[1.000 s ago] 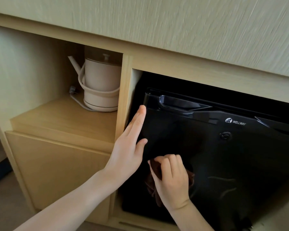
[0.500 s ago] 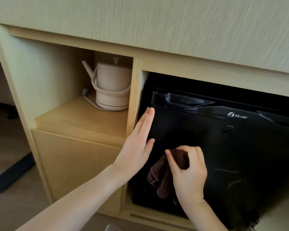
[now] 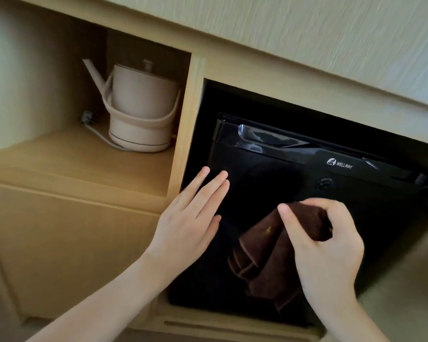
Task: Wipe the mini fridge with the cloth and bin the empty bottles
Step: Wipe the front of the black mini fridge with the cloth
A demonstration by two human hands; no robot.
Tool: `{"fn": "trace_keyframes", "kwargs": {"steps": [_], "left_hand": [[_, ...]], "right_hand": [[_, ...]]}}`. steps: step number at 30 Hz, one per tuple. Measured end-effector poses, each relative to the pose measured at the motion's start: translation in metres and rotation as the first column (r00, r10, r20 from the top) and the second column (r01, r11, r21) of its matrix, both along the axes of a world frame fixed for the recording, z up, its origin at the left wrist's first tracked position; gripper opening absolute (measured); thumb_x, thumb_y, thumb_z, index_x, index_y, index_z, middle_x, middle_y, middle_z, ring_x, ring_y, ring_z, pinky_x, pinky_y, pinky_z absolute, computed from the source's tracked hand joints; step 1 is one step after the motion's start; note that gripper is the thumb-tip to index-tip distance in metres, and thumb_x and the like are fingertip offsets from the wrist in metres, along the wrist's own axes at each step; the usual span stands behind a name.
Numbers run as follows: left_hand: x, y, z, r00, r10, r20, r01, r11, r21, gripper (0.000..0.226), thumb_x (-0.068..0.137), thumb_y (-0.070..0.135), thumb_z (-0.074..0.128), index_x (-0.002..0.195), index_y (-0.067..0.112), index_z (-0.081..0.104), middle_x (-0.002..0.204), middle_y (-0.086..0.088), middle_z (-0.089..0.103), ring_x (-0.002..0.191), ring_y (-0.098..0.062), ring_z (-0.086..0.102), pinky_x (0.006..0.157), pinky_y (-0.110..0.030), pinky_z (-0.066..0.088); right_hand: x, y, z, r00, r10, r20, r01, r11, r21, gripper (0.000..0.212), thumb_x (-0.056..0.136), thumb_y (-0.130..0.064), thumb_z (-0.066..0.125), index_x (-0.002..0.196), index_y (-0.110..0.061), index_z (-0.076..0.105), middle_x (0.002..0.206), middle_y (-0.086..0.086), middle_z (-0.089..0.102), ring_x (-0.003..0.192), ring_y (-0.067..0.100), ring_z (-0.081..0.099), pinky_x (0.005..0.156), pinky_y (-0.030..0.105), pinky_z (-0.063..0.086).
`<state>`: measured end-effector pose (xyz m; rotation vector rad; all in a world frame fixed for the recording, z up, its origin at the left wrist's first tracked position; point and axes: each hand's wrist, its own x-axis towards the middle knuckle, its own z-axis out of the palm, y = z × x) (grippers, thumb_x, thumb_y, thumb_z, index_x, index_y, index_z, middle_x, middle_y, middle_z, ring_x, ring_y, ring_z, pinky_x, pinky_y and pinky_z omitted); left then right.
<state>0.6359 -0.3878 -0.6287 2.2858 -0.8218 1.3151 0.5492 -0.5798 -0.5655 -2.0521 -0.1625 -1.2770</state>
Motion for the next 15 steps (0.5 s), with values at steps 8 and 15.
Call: {"fn": "trace_keyframes", "kwargs": {"steps": [8, 15], "left_hand": [[0.009, -0.001, 0.003, 0.994, 0.031, 0.108, -0.038, 0.997, 0.062, 0.055, 0.093, 0.019, 0.06, 0.145, 0.007, 0.045, 0.151, -0.004, 0.044, 0.143, -0.031, 0.034, 0.109, -0.036, 0.043], [0.008, 0.005, 0.008, 0.996, 0.038, 0.077, -0.042, 0.998, 0.055, 0.06, 0.09, 0.017, 0.065, 0.146, 0.01, 0.044, 0.15, 0.001, 0.043, 0.145, -0.021, 0.029, 0.117, -0.016, 0.02]], "right_hand": [[0.06, 0.006, 0.018, 0.902, -0.148, 0.406, 0.326, 0.85, -0.413, 0.019, 0.086, -0.011, 0.078, 0.092, -0.003, 0.062, 0.093, 0.013, 0.058, 0.088, 0.017, 0.049, 0.074, 0.024, 0.046], [0.072, -0.003, 0.006, 0.892, -0.196, 0.406, 0.306, 0.925, -0.225, 0.026, 0.089, -0.027, 0.074, 0.095, -0.007, 0.058, 0.094, 0.008, 0.057, 0.087, 0.013, 0.05, 0.077, 0.014, 0.038]]}}
